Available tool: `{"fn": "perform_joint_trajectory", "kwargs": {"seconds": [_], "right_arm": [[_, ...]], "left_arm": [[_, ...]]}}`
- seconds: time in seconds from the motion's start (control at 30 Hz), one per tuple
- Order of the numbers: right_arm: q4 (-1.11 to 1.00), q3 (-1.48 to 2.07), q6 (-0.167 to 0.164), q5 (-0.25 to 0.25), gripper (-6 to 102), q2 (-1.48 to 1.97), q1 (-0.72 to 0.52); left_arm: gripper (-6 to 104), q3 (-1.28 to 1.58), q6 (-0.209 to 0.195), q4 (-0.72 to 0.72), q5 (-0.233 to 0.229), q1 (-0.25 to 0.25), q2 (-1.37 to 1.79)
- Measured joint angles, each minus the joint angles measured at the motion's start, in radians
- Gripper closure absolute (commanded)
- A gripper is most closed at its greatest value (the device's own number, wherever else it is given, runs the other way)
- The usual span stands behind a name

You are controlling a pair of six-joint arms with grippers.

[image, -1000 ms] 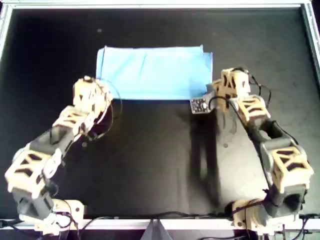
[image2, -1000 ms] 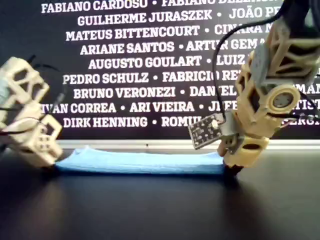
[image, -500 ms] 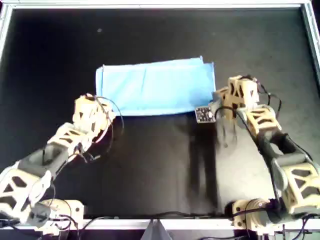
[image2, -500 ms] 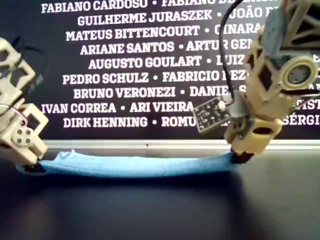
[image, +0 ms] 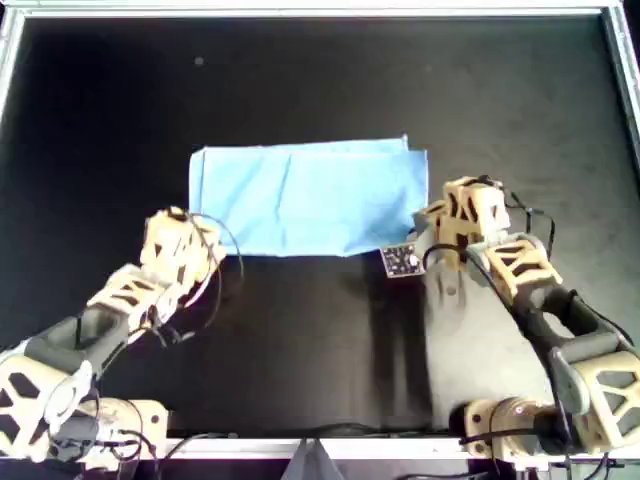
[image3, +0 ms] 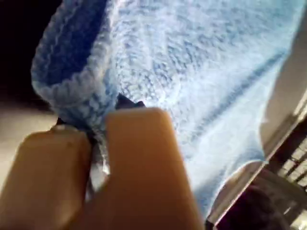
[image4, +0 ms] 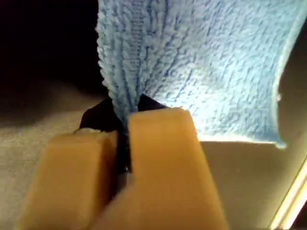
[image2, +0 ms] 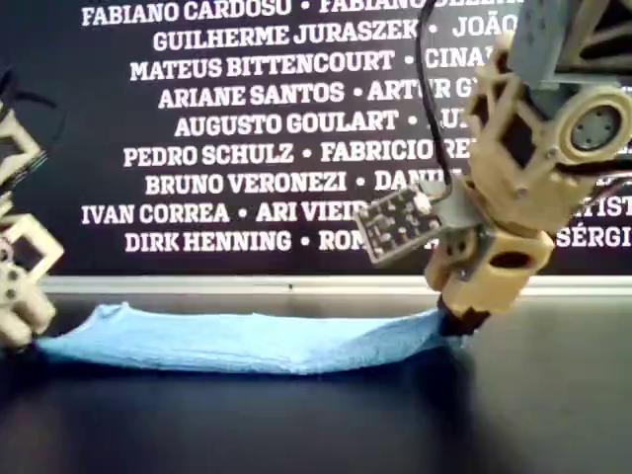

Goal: Fold a cloth

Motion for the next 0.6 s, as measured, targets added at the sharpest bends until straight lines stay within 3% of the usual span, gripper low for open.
{"fn": "perform_joint_trajectory", "kwargs": {"seconds": [0.6], "right_arm": [[0.0, 0.14, 0.0, 0.0, 92, 0.149, 0.011]], "left_arm": [[98, 0.094, -0.008, 0.0, 0.003, 0.0, 0.097]]}}
